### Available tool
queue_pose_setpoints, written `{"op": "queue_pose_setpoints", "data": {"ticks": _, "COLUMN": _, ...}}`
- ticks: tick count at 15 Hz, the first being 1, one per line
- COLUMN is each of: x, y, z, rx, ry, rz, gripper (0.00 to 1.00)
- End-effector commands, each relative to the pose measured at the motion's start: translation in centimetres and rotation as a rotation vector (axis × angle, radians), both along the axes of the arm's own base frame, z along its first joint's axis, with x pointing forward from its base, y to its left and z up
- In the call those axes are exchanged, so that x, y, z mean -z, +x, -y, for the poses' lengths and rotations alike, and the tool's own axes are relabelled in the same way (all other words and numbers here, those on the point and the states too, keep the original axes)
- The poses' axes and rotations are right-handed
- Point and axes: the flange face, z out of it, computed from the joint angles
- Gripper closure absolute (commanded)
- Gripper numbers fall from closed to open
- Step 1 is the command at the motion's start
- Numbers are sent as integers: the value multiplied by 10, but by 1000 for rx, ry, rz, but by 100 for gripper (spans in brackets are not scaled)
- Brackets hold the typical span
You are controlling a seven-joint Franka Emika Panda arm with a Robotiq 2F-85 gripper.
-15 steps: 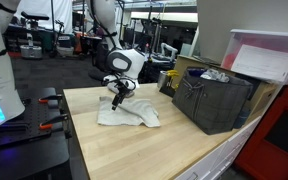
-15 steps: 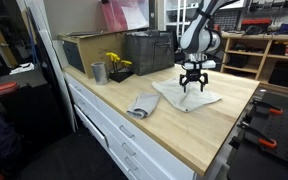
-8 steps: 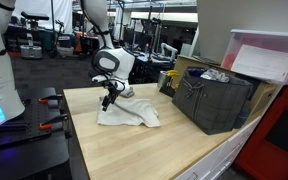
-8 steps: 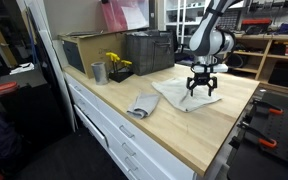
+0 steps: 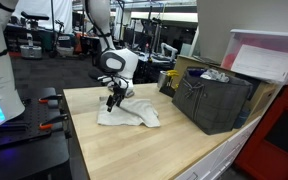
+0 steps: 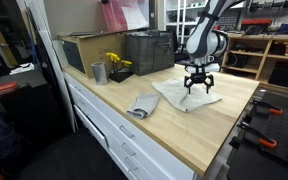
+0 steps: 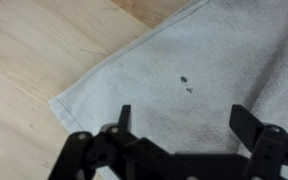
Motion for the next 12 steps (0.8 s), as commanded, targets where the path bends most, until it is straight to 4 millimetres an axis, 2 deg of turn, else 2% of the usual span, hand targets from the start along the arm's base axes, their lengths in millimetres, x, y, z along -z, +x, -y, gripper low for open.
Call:
{"op": "queue_pose_setpoints", "data": {"ticks": 1, "x": 4, "y": 2, "z": -3, "rx": 61, "ry": -2, "rz": -23, "gripper": 0}}
{"op": "queue_pose_setpoints", "data": {"ticks": 8, "x": 13, "y": -49, "z": -2, "rx": 109, "ry": -42, "rz": 52, "gripper": 0}}
{"op": "queue_pose_setpoints", "data": {"ticks": 12, "x": 14, "y": -71, "z": 0, "rx": 203, "ry": -41, "rz": 119, "gripper": 0}}
